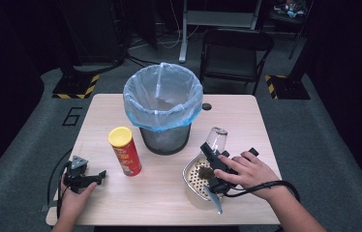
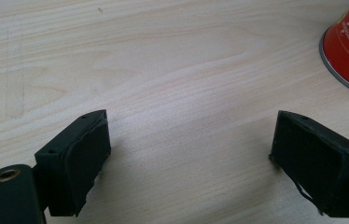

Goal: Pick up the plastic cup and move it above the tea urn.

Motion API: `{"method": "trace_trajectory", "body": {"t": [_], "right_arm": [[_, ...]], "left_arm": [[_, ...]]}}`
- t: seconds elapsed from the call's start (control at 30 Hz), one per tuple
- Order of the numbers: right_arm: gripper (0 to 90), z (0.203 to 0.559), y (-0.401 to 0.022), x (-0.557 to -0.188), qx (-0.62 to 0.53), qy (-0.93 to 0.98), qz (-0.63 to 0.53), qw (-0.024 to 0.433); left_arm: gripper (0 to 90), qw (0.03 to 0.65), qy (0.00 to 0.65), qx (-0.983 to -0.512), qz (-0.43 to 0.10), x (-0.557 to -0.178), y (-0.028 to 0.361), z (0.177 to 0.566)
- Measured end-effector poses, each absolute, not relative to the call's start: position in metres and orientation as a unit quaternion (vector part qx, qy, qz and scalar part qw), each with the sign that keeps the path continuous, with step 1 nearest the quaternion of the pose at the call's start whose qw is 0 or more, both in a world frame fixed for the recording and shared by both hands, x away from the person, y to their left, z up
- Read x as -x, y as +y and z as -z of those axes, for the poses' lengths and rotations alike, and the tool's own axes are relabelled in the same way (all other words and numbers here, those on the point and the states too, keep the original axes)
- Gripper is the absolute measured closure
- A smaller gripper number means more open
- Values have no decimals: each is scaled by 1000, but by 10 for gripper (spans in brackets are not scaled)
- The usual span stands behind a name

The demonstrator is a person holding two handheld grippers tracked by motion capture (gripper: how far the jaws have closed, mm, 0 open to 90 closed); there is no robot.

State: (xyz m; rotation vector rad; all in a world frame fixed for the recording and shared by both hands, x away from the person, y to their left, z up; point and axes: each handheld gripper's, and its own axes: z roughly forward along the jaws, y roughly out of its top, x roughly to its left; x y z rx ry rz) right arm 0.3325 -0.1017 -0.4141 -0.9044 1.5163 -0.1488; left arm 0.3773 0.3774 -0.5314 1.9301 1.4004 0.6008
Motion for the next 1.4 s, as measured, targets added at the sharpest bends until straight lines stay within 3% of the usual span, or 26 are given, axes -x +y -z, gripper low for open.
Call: {"method": "trace_trajectory", "body": {"t": [1.4], "right_arm": [[342,415,-102,-329,397,652,61,643]], "left_arm": [[114,336,537,-739,-231,-377,377,532]]}}
